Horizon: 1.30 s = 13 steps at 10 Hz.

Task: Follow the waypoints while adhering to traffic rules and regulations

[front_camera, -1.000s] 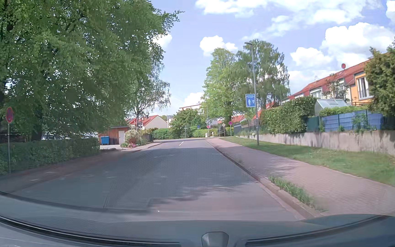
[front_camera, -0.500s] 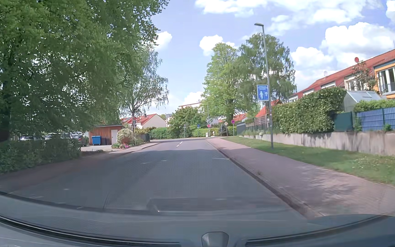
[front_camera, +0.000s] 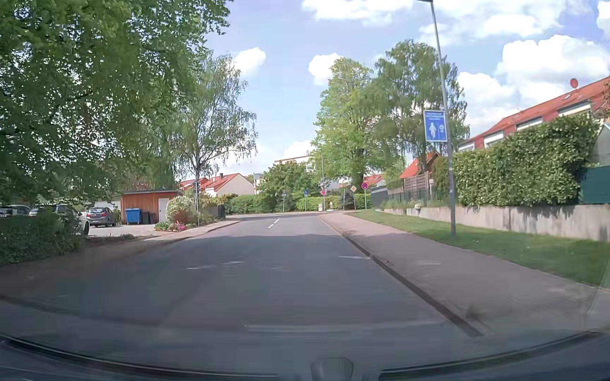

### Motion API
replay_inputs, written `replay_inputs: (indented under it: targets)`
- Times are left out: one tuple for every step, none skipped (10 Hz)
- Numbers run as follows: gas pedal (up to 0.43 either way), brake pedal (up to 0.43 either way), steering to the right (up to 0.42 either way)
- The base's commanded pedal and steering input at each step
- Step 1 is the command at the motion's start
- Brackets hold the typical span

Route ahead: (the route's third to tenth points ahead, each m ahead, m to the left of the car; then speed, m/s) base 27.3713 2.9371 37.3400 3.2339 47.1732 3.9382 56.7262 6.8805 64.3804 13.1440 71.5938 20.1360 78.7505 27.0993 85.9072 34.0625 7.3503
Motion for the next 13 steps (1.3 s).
replay_inputs:
  targets:
    - [0.039,0.000,-0.005]
    - [0.039,0.000,-0.004]
    - [0.039,0.000,-0.004]
    - [0.039,0.000,-0.005]
    - [0.039,0.000,-0.004]
    - [0.039,0.000,-0.005]
    - [0.039,0.000,-0.004]
    - [0.039,0.000,-0.005]
    - [0.039,0.000,-0.004]
    - [0.039,0.000,-0.005]
    - [0.039,0.000,-0.004]
    - [0.039,0.000,-0.005]
    - [0.039,0.000,-0.004]
